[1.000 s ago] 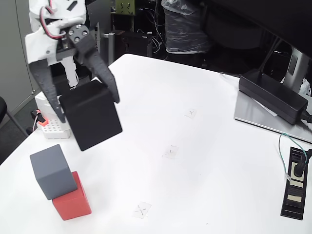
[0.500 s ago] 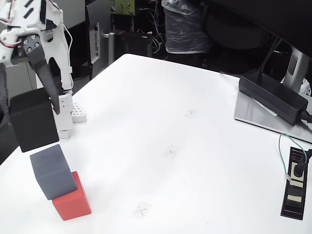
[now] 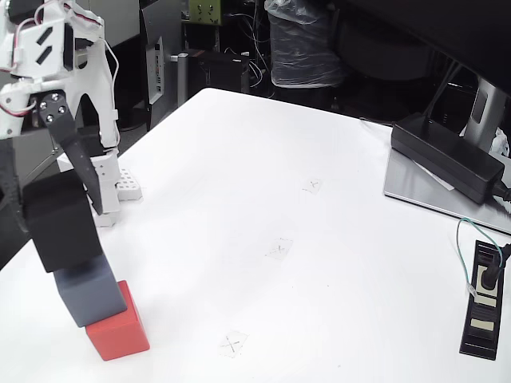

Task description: Stack the three blocks in an ordered color.

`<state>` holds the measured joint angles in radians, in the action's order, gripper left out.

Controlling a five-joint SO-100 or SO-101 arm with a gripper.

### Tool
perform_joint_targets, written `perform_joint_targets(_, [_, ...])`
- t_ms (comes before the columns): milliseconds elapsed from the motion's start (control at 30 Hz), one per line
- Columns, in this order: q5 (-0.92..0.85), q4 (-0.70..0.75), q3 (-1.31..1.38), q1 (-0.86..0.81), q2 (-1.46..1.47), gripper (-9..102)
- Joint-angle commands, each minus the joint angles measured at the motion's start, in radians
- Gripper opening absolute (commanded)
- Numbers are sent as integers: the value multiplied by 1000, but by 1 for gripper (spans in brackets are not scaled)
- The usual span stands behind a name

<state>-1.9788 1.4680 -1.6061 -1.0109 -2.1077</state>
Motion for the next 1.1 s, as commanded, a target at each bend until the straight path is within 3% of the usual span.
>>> perform_joint_targets(0, [-9,-74,-44,0,-17,2])
perform_joint_targets(300, [-9,-209,-158,-2,-21,2])
perform_joint_targets(533, [-9,-216,-163,-2,-21,4])
perform_joint_targets(867, [-11,-216,-163,0,-20,29])
perform_joint_targets(1067, [-11,-215,-163,8,-20,38])
